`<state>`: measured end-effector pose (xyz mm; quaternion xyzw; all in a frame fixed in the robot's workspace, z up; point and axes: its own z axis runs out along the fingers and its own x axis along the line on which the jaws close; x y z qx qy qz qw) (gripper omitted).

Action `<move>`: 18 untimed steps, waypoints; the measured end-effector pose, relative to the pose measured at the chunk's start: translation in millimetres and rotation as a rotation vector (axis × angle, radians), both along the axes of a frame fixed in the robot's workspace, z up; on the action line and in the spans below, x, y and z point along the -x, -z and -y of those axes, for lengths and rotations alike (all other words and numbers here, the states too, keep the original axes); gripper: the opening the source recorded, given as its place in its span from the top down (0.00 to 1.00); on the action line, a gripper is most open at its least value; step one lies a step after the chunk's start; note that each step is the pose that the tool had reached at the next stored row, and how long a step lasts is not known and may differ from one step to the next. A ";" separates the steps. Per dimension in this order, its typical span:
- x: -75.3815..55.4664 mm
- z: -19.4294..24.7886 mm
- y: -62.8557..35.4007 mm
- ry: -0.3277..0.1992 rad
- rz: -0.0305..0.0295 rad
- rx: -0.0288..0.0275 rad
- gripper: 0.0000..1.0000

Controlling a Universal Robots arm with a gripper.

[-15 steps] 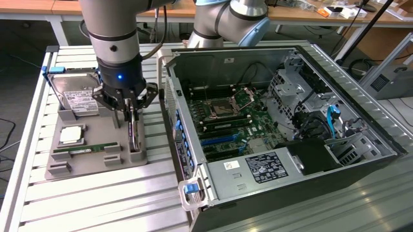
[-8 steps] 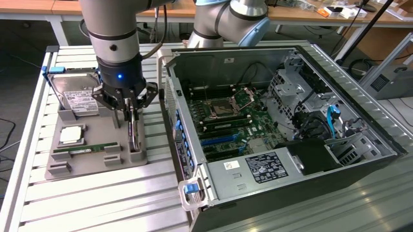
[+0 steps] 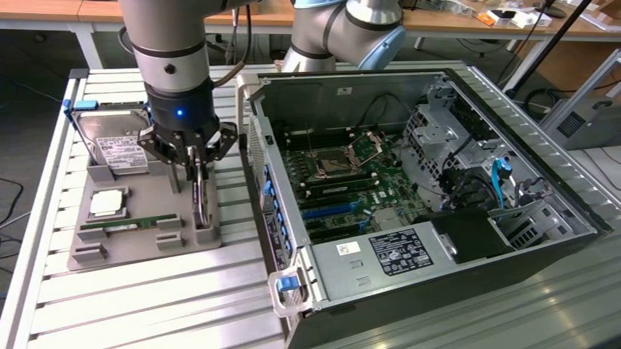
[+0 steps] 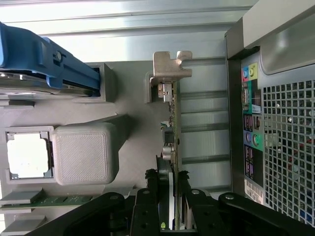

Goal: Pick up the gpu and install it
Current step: 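Pick up the gpu and move the gpu toward the slot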

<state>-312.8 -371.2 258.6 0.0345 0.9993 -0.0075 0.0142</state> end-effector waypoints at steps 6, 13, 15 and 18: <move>0.0 0.0 -1.0 0.000 0.0000 0.0000 0.73; 0.0 0.0 -2.1 0.000 0.0000 0.0000 0.73; 0.0 0.0 -2.5 0.000 0.0000 0.0000 0.73; 0.0 0.0 -3.3 0.000 0.0000 0.0000 0.73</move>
